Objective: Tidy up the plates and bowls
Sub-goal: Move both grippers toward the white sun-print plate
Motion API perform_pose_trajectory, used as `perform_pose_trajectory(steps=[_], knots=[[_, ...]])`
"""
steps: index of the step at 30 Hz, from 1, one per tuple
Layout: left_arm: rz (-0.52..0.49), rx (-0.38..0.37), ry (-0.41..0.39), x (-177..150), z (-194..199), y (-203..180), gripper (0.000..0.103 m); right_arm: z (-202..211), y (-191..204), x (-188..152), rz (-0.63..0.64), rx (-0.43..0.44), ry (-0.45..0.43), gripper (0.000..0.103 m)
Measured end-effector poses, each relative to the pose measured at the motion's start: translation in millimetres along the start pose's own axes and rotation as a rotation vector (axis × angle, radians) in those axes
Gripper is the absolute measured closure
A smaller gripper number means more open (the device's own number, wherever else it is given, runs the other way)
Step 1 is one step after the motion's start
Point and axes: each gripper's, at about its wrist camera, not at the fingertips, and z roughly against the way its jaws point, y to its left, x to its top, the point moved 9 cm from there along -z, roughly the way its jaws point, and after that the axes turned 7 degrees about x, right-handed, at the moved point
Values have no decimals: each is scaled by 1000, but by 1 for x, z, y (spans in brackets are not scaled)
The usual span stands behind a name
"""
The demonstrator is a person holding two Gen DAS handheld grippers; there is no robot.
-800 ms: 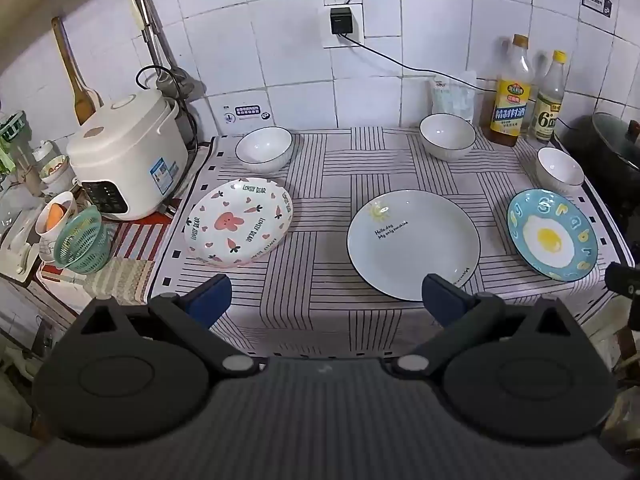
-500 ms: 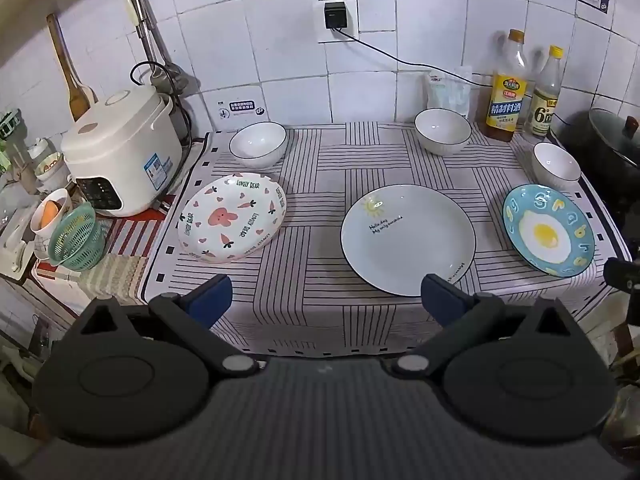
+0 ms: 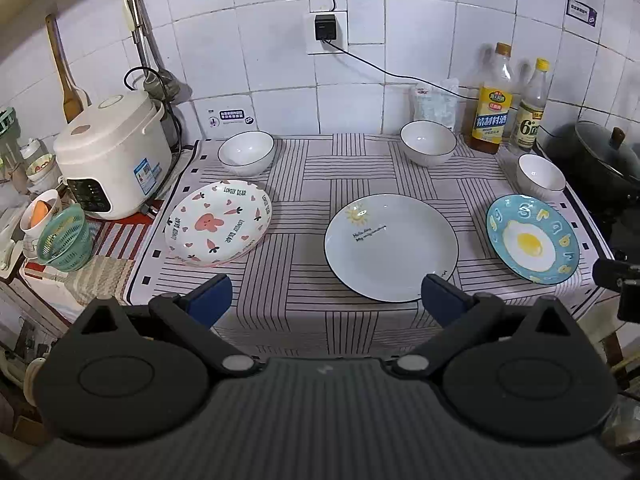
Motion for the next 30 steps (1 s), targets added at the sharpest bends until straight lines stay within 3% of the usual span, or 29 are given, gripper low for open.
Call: perform_pose_trajectory(steps=[30], knots=[[1,-33,-11,-2,-13,6,0,-5,10,0,35,-41,-62,0]])
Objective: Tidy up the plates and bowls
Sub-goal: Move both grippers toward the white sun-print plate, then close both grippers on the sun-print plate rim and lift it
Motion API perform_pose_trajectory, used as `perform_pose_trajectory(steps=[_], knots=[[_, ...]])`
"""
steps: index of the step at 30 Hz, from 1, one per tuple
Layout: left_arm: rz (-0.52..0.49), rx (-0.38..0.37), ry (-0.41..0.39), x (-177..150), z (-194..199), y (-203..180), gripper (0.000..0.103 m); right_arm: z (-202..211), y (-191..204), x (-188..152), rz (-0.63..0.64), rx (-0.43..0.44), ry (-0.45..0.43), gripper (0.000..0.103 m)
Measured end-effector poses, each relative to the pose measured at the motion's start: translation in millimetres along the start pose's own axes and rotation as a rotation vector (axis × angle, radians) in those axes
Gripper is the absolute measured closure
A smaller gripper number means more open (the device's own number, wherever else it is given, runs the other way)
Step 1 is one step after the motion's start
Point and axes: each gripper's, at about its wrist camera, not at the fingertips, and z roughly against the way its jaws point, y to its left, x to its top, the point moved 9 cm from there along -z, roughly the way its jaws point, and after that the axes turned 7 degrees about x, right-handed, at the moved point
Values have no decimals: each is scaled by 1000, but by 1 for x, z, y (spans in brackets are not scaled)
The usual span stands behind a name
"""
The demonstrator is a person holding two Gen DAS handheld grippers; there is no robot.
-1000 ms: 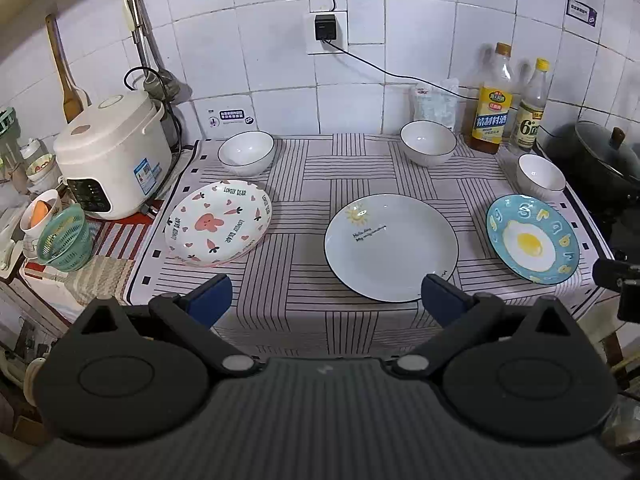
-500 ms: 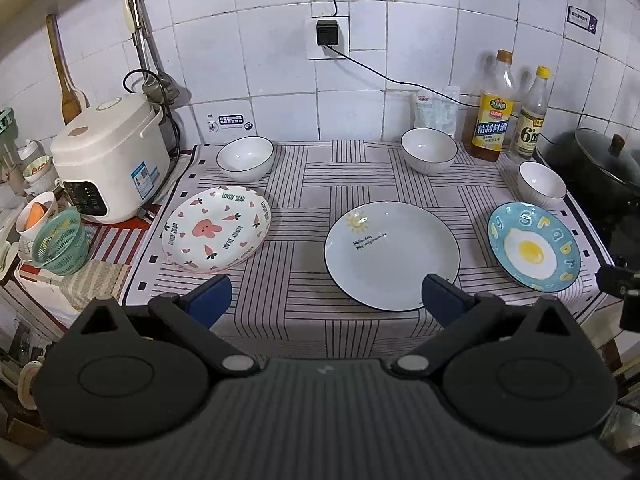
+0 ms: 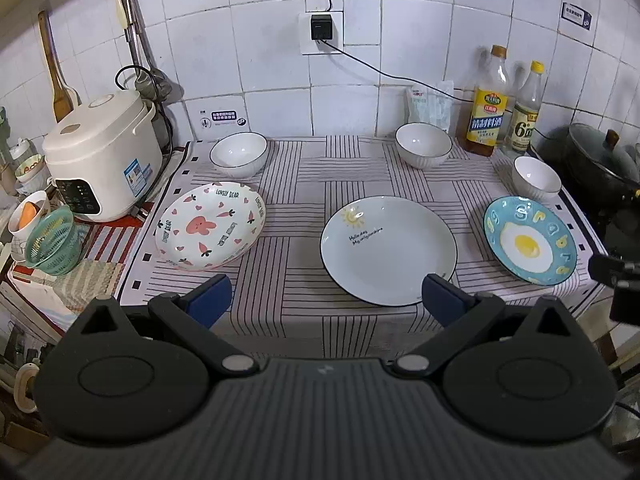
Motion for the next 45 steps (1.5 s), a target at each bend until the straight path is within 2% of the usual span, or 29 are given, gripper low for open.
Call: perform_pose_trajectory(steps=[23,28,33,36,38,40,43,45], knots=[[-7,-28,43,-12,-3,3,0,-2,4,-4,-4,-10,31,0],[1,-50,61,-7,-9,3,0,-2,4,-7,-9,11,39,0],[-8,-81,82,-1,-25,3,2,-18,6,1,-21,90,-15,0],[-13,-103,91,5,-39,4,2,-30,13,5,32,206,-106,0],[-14,-158,108,5,-55,-1,3,-46,12,6,12,251,-141,0],[15,-170,122,2,-76,-2,6,-69,11,4,-22,271,-126,0],[25,-187,150,-1,-104,-7,6,-108,21,-4,-39,380,-59,1],[29,-172,153,-3,-123,-8,6,-129,25,-9,-30,416,-34,3]])
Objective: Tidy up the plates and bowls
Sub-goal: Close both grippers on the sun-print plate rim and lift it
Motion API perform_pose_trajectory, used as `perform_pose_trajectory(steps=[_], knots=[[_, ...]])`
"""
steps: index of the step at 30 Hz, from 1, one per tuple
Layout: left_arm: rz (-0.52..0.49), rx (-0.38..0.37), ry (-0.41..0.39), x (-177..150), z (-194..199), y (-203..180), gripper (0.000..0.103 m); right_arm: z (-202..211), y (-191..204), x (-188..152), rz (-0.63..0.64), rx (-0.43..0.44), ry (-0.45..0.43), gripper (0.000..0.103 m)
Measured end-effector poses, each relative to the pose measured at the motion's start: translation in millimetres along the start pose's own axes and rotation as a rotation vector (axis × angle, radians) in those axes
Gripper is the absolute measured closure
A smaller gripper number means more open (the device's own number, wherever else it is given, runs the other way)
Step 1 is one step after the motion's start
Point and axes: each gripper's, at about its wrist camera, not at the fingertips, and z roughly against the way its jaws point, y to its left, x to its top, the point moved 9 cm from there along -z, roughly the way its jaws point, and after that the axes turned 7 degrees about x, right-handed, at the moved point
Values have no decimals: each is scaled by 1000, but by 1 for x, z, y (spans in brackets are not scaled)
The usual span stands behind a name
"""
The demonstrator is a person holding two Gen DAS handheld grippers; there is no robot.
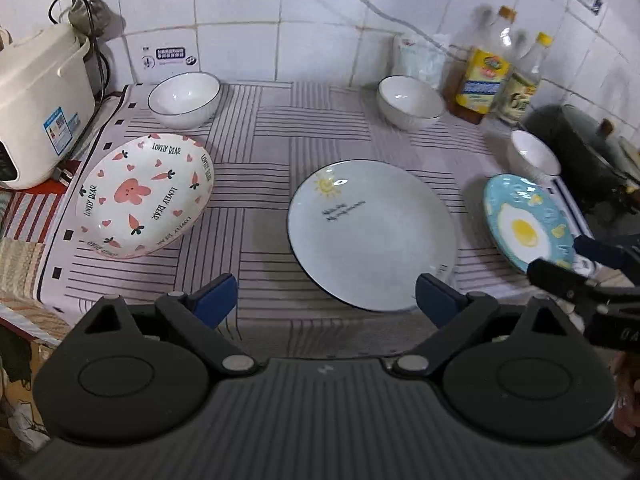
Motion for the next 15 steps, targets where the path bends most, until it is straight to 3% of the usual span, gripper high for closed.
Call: perform_pose_trajectory(steps=[4,7,10,12,13,15], knots=[[16,19,20,0,-40,7,10,-45,-6,-13,-4,64,61,10],[37,26,72,-4,-69,9,18,-74,-14,-27,-36,77,108,15],[64,17,140,-10,-94,10,29,-95,-22,-38,-102,98,145,25],[75,-21,173,-14,-105,8,46,-104,-26,-40,-135,114,155,31],[80,-32,200,-17,-113,8,48,-106,-27,-41,-148,120,154,33],[93,-38,221,-19,-123,9,59,-111,-32,-43,-178,131,157,46]])
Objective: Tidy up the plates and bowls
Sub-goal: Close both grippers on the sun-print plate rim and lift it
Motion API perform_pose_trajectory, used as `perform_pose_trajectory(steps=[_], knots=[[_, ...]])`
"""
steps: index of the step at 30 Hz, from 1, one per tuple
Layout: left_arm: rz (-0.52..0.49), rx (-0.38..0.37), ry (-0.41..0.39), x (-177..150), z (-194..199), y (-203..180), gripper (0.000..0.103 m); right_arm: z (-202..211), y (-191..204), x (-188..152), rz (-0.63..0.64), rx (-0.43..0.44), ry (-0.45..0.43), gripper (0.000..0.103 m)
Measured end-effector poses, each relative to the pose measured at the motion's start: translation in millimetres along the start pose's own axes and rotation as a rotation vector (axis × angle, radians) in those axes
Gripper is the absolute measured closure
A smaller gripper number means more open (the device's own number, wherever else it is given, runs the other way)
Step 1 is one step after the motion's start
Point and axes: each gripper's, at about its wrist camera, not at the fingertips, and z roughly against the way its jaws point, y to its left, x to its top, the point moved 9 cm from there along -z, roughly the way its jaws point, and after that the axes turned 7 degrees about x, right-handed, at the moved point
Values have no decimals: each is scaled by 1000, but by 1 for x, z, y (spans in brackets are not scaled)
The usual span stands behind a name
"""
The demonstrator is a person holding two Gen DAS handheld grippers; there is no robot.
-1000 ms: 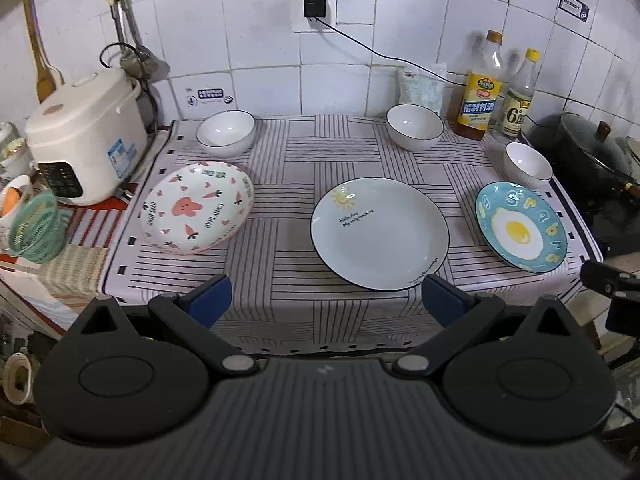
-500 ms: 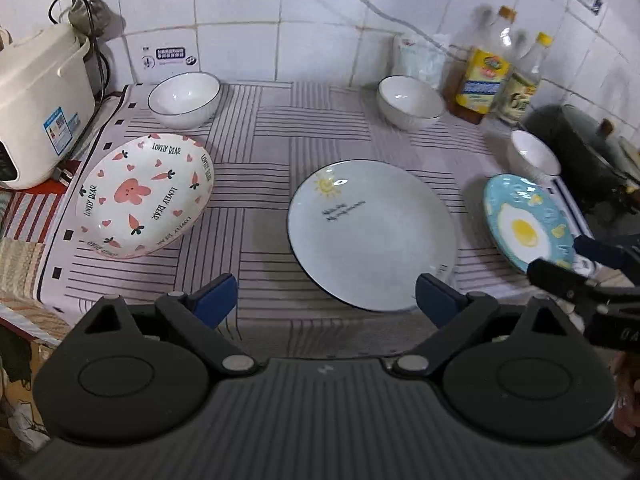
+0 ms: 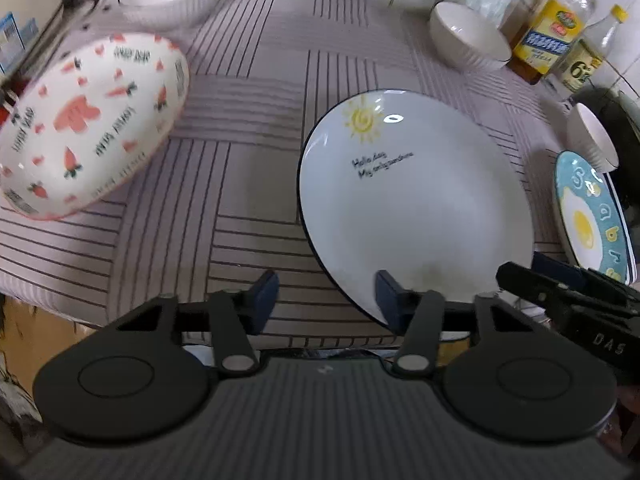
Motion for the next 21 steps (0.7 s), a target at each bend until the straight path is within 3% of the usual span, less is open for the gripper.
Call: perform_pose_trajectory(steps=[5,7,13,21], knots=[[22,-34,25,6,-9,2,75,-3,-8,-2,-51,11,15,65],[32,-66,32,7,-13,3,80,-7,-14,-3,-69,-15,19,81],[58,-110,62,11,-24,-2,84,-14,-20,-2,-128,12,39,82],[-80,-89,74,26,-9,-1,80,-12,0,11,-79,17,55,81]])
